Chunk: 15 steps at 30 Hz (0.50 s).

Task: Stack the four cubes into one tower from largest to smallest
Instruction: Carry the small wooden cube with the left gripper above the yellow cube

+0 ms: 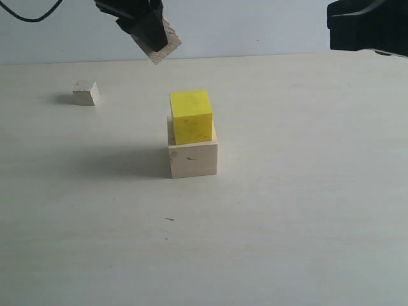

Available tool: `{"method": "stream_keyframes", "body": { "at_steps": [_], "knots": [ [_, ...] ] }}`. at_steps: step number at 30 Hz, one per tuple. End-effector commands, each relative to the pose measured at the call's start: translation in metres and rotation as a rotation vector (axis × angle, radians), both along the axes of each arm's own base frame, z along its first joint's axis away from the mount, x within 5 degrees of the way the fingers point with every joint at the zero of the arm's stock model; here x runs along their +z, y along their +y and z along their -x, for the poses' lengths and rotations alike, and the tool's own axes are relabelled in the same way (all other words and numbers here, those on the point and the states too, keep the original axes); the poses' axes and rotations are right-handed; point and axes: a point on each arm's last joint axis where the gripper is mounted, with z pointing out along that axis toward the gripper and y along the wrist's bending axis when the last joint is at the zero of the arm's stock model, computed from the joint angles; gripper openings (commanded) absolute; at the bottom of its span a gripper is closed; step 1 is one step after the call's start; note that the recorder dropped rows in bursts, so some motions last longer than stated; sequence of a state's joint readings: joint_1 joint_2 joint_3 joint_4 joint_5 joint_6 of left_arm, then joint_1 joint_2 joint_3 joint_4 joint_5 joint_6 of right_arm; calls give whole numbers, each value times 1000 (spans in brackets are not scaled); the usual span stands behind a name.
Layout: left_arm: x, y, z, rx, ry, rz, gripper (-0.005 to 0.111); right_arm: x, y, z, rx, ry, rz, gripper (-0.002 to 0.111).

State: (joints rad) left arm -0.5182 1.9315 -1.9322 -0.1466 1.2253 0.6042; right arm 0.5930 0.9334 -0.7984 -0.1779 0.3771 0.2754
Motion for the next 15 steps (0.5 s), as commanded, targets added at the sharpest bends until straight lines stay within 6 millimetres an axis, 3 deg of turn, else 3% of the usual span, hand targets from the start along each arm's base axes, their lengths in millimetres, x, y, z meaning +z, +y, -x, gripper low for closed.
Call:
{"method": "stream_keyframes", "body": {
  "at_steps": [1,7,15],
  "knots": [
    [0,-26,15,-88,-13,-4,0,0,0,0,2,-4,-3,0],
    [-7,-55,33,-302,-59,-69,0,-1,0,0,1,2,0,0],
    [-8,-46,26,-331,-151,-222,0,-1,0,0,1,6,0,0]
  ]
}}
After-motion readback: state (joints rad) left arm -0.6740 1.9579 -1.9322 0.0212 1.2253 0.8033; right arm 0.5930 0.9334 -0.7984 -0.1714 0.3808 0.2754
